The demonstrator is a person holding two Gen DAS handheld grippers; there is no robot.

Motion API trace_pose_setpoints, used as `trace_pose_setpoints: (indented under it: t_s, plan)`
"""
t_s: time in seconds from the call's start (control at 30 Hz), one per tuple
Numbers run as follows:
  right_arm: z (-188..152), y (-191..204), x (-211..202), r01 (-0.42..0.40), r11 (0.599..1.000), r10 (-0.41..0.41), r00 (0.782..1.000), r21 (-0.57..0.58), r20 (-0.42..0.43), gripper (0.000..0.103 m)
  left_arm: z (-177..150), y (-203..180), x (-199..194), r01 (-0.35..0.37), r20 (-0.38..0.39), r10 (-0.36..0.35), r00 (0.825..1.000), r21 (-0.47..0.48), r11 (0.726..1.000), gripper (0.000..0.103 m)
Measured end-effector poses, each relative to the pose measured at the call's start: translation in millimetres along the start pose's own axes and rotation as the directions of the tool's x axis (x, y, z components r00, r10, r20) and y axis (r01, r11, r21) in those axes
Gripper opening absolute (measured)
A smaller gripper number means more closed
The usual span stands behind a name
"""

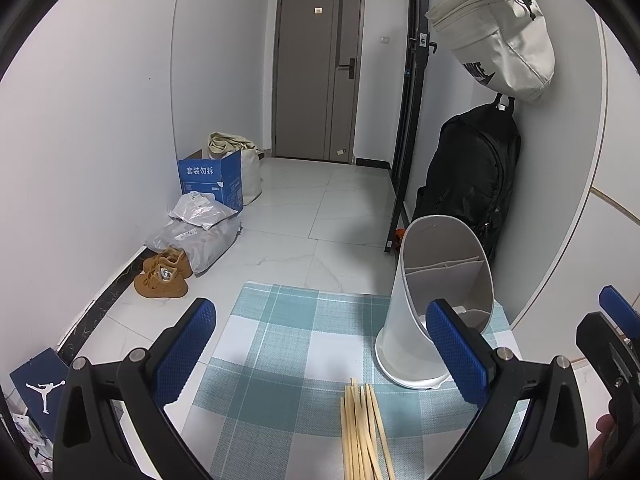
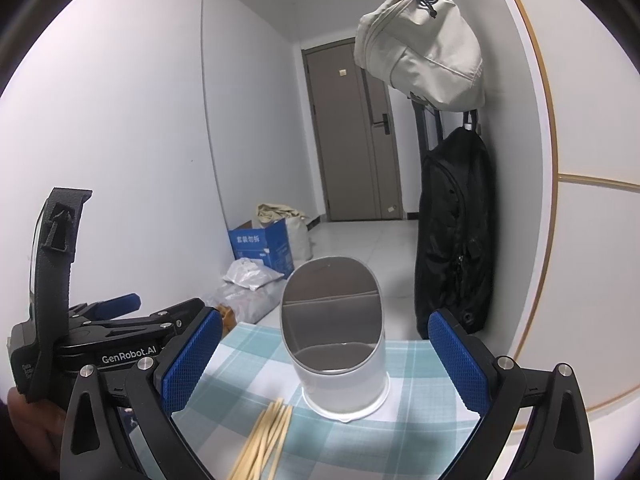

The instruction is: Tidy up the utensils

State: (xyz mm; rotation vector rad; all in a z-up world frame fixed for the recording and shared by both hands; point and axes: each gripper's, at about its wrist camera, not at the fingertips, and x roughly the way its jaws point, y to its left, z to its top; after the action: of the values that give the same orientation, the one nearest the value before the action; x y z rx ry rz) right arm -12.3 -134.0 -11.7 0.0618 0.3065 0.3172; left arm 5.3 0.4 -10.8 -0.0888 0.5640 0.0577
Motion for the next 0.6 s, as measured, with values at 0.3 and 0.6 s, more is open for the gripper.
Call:
trace_pose_setpoints:
  t_s: [0.3, 0.6]
  plan:
    - [-0.5, 1.1, 0.7, 0.004, 1.000, -0.004, 1.000, -0.002, 0.000, 0.103, -2.1, 2.3, 1.9, 0.004, -0.018, -0.004, 1.000, -0.008, 1.000, 0.102]
    - [-5.8, 3.0, 16.2, -0.009, 1.000, 0.009, 0.994, 0.007, -0.105, 0.103, -6.5, 9.0, 10.5, -0.041, -0.064, 0.042, 0.997, 0.018, 0.999, 0.102]
